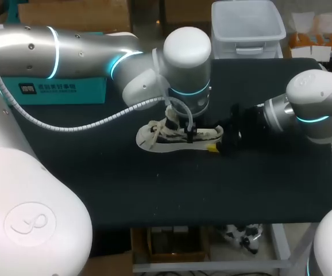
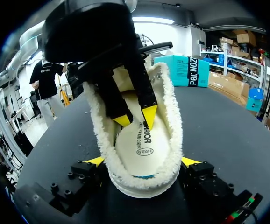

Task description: Open the shoe tongue, take the insole out of the shoe, put the insole back into the shoe, and pack the shoe into the shoebox

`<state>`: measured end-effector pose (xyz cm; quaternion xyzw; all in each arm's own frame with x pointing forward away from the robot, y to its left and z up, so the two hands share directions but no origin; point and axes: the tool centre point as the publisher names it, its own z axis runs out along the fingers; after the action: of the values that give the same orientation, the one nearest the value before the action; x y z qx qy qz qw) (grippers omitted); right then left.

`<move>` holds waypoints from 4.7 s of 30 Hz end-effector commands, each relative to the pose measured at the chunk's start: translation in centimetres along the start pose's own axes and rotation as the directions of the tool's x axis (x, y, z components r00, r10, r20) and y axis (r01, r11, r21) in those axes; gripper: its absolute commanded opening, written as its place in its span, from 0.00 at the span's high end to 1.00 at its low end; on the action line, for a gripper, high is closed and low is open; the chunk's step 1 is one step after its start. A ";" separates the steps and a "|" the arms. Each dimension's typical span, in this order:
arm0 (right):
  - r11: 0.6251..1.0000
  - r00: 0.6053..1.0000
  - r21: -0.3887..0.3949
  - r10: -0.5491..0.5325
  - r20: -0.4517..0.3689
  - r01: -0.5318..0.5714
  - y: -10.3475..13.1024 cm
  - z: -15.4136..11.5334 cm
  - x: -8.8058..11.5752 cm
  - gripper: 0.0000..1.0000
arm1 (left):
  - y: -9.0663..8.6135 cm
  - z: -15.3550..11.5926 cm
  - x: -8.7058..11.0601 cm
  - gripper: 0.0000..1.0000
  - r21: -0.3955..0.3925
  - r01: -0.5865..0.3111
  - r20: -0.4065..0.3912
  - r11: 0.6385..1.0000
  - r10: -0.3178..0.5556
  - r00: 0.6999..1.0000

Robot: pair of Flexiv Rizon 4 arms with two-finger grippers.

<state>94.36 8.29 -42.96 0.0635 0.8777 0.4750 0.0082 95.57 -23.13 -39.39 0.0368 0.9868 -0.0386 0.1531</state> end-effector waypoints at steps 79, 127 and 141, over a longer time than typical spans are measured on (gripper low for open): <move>0.961 1.000 0.275 -0.011 0.012 0.008 3.8 -8.1 0.5 0.00 | 1.3 -23.5 2.4 1.00 0.835 -0.010 -0.310 0.551 0.485 0.817; 0.708 0.989 0.692 -0.070 -0.128 0.140 11.5 -2.6 -2.2 0.00 | 13.6 -26.3 3.6 1.00 0.878 0.143 -0.317 0.457 0.332 0.888; 0.646 0.994 0.757 -0.044 -0.098 0.104 11.1 0.6 -2.0 0.00 | 17.6 -24.1 4.2 1.00 0.859 0.185 -0.344 0.477 0.269 0.900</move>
<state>97.06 13.76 -33.69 0.0047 0.9959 0.0866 -0.0239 86.17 -3.64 -18.50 0.1477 0.8331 -0.5199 -0.1174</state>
